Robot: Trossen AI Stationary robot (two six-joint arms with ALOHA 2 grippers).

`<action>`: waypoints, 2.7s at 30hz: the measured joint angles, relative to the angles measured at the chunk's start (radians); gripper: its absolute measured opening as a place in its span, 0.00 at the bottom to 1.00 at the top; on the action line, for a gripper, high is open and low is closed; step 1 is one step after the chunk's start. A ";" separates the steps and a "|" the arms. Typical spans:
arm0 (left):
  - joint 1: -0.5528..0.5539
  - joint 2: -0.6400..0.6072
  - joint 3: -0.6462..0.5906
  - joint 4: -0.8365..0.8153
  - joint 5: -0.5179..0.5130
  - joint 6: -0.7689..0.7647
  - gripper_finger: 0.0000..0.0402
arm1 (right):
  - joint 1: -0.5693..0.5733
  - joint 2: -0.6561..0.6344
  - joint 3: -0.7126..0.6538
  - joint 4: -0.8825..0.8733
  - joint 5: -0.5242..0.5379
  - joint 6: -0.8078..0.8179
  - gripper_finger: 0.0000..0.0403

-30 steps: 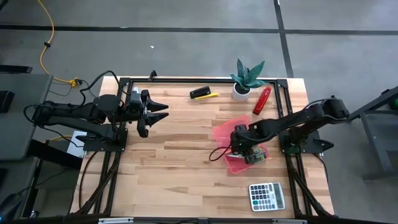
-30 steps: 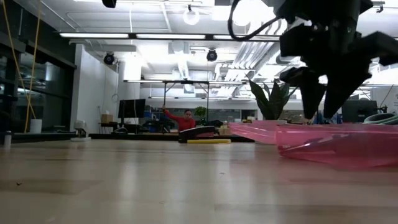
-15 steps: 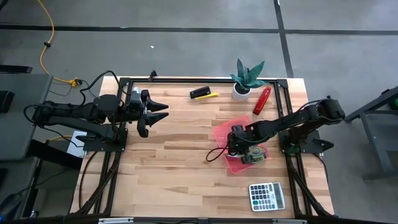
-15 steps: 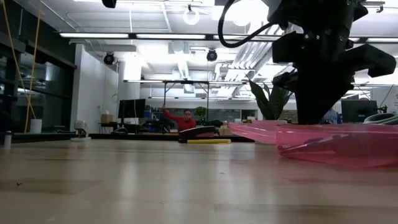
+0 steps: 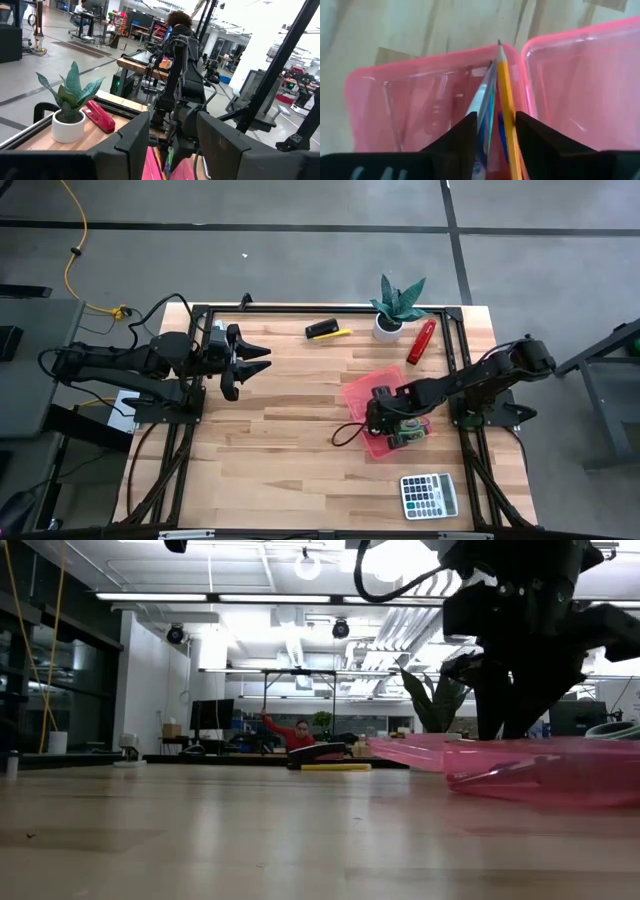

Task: Pack school essentials
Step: Put the orange pencil into the pink supply box

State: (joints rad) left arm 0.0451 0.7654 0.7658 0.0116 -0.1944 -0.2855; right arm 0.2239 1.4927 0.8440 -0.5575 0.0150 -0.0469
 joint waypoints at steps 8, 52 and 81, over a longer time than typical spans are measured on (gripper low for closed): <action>0.000 0.000 0.000 0.000 0.000 0.000 0.38 | 0.001 0.001 -0.027 0.023 0.049 0.047 0.33; 0.000 0.000 0.000 0.000 0.002 0.000 0.38 | 0.009 -0.075 -0.026 -0.056 -0.011 -0.086 0.01; 0.000 0.000 0.000 0.000 0.010 -0.003 0.38 | 0.021 -0.024 -0.026 -0.061 -0.061 -0.249 0.00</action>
State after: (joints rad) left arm 0.0451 0.7652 0.7658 0.0120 -0.1844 -0.2886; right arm 0.2451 1.4686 0.8177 -0.6189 -0.0463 -0.2962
